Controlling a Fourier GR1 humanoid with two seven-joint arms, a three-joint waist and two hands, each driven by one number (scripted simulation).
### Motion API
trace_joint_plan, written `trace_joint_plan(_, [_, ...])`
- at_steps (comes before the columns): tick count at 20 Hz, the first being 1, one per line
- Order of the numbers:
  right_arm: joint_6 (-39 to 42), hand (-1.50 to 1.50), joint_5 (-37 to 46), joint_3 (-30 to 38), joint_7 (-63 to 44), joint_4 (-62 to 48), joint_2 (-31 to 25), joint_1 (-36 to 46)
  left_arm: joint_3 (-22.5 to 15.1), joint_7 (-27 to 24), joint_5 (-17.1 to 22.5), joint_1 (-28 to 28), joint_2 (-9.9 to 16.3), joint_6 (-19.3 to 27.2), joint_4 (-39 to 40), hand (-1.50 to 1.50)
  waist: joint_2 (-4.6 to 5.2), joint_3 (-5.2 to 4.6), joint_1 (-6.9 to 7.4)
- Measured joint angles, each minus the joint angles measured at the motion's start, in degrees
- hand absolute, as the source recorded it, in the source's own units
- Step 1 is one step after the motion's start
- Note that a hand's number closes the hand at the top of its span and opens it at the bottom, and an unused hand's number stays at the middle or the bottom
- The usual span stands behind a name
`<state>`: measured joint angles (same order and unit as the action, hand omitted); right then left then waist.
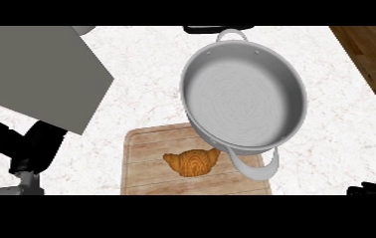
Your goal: Pick the croissant from the cutting board and place it in the pot
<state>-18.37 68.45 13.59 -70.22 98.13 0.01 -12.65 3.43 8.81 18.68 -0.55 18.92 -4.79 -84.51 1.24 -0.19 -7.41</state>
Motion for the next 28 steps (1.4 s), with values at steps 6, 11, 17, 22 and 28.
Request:
trace_joint_plan(6, [-0.9, 1.50, 2.9, 8.3, 0.4, -1.2, 0.0, 0.5, 0.5, -0.4, 0.4, 0.8, 0.5, -0.8, -2.0, 0.00, 1.09, -0.70, -0.24])
trace_joint_plan(11, [-1.1, 1.50, 7.2, 14.4, 0.9, -1.0, 0.0, 1.8, 0.3, -0.7, 0.7, 0.1, 0.4, -1.5, -3.0, 0.00, 1.98, -1.38, 0.89])
trace_joint_plan(17, [-1.1, 1.50, 14.1, 21.3, 1.4, 1.2, 0.0, 4.8, -0.6, -0.6, 0.7, -1.5, 0.0, -2.0, -3.1, 0.00, 2.56, -1.94, 2.84])
trace_joint_plan(22, [-0.5, 1.50, 20.3, 27.3, 1.4, 4.0, 0.0, 8.3, -1.6, -0.3, 0.6, -2.6, -0.5, -2.6, -2.9, 0.00, 2.63, -2.04, 4.65])
trace_joint_plan(28, [1.1, 1.50, 28.1, 34.3, 0.9, 7.9, 0.0, 13.4, -2.8, 0.2, 0.4, -4.1, -1.3, -2.9, -2.2, 0.00, 2.52, -1.84, 6.87])
